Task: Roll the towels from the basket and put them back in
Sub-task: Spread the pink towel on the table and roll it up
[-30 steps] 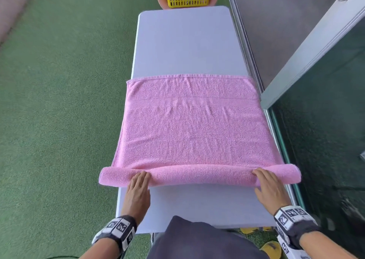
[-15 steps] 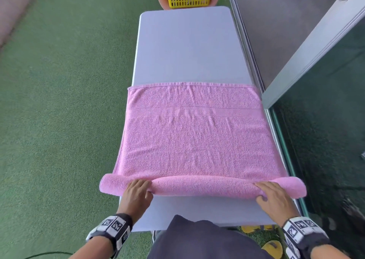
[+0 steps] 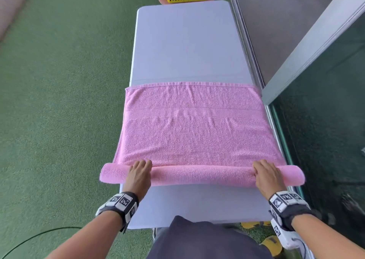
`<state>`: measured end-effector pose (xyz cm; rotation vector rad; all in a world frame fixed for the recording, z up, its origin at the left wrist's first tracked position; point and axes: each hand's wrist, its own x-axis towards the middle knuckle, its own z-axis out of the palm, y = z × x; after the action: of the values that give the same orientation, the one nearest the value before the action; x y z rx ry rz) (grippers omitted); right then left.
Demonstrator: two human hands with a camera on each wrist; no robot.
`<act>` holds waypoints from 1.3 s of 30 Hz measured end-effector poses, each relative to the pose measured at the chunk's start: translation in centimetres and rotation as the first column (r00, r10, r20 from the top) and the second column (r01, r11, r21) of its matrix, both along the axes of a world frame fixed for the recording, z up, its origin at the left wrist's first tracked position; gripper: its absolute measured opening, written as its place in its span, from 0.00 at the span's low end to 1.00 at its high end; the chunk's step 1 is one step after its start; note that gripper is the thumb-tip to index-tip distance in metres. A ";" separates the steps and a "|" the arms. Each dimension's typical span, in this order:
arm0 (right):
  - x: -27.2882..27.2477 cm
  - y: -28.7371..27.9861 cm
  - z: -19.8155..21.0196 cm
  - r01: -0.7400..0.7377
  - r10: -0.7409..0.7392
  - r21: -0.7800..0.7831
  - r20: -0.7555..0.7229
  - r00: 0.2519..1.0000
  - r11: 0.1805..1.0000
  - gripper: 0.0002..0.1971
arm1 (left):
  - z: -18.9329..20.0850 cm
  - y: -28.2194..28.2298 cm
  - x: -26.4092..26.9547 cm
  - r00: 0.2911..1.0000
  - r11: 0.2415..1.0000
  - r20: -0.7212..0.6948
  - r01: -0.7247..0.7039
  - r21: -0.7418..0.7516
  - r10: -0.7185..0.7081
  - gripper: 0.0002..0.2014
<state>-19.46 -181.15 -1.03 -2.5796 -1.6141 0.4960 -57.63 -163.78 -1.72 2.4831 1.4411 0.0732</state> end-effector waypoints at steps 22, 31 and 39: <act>-0.8 -4.8 0.6 -0.067 0.064 -0.051 -0.070 0.996 0.996 0.22 | 0.2 -3.5 -2.8 0.988 0.990 0.067 0.141 -0.017 -0.139 0.07; 0.8 1.0 0.9 0.027 -0.045 -0.143 -0.123 0.991 0.989 0.17 | 0.5 0.0 -0.1 0.999 0.995 -0.032 -0.026 -0.099 0.023 0.14; -0.5 1.3 -0.2 -0.007 0.006 0.009 0.041 0.999 1.000 0.16 | 0.7 -0.3 1.5 0.999 0.999 0.007 -0.038 -0.032 0.039 0.14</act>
<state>-19.94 -179.86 -1.21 -2.5951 -1.6337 0.4382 -56.14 -164.09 -1.04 2.4271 1.4752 0.0668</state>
